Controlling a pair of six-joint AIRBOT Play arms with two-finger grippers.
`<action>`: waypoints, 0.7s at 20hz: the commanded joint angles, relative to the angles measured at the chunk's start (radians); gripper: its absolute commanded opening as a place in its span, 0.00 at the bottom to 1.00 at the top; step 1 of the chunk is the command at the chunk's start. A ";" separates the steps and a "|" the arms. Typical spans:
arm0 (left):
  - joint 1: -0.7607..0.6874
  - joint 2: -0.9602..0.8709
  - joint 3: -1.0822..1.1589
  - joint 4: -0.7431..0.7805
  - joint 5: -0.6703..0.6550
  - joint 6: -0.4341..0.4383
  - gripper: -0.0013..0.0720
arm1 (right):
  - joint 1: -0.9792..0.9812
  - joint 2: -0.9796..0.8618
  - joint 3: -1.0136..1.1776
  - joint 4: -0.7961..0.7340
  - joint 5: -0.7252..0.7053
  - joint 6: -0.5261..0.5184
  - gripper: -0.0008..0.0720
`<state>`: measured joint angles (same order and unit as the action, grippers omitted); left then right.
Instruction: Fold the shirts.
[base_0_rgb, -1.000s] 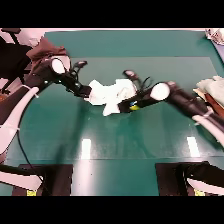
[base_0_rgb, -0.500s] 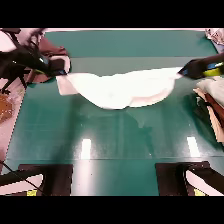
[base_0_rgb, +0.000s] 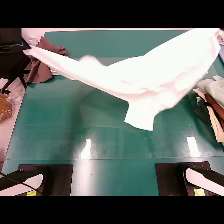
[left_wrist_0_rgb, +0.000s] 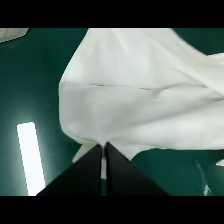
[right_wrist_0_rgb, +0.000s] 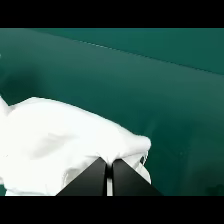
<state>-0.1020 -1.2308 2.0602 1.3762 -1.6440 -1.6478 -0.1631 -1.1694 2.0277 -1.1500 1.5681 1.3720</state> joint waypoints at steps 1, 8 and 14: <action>0.001 0.047 0.022 0.050 -0.035 -0.002 0.06 | 0.043 0.020 -0.036 0.002 0.040 0.007 0.03; 0.001 0.096 -0.022 -0.003 -0.156 -0.002 0.06 | 0.110 0.174 -0.274 -0.004 0.109 0.027 0.03; 0.001 0.185 -0.039 -0.068 -0.180 -0.030 0.06 | 0.182 0.174 -0.109 -0.004 0.251 0.092 0.03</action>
<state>-0.1020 -1.0851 2.0277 1.3590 -1.8103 -1.6596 -0.0177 -0.9913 1.8332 -1.1549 1.7355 1.4227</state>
